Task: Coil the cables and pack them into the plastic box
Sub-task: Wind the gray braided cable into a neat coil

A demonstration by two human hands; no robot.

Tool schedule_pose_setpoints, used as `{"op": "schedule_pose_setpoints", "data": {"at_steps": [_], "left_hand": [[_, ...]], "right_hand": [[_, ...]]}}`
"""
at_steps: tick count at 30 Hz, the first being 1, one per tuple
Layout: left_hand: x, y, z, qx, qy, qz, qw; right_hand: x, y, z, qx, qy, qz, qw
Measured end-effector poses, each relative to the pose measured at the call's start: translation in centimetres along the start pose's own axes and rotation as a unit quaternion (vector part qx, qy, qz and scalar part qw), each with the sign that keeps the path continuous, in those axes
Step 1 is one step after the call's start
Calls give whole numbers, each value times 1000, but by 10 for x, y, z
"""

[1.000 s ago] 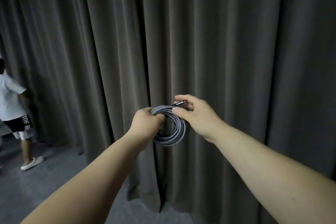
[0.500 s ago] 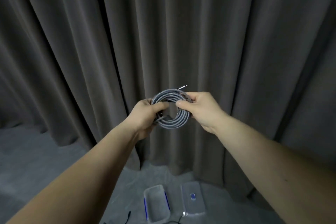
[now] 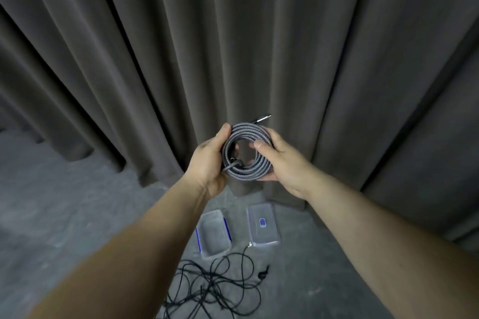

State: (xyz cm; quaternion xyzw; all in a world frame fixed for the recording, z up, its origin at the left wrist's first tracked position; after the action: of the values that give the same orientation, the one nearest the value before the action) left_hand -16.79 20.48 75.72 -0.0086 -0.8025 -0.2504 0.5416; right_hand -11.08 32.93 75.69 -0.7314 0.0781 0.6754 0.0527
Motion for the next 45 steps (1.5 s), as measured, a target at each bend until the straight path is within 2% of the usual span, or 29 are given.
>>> {"op": "schedule_pose_setpoints", "data": {"at_steps": [2,8,15,19,23,28,32,36,45], "left_hand": [[-23,-1,14,5,-27,-17,999],[-84,-3,52,30,-104,8,994],[-160,-7,87,42,-143,-2,989],[-214,-25,104,34,-186,30,982],[-281,-55,124,18,-214,60,975],[-374,-103,155,56,-196,49,978],[-462,-141,183,44,-207,31,977],[-556,-168,207,36,-233,72,969],[-754,-211,285,37,-261,80,961]], "right_hand": [[18,-12,8,-13,19,1,1000],[78,-46,33,21,38,-28,999],[156,-82,46,20,93,-12,995],[220,-98,49,41,121,-39,991],[300,-107,51,63,135,-64,987],[409,-107,56,69,138,-69,986],[507,-111,58,56,158,-66,984],[608,-126,58,73,174,-54,980],[806,-174,82,102,171,-131,971]]}}
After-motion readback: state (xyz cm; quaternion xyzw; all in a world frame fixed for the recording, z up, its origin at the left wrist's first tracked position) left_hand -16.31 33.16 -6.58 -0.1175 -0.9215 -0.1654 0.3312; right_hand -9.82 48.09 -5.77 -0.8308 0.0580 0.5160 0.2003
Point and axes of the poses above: each hand's wrist, its own z-axis towards the middle knuckle, its own y-axis out of the palm, x = y × z, the point moved 4 cm from there along z, towards the middle knuckle
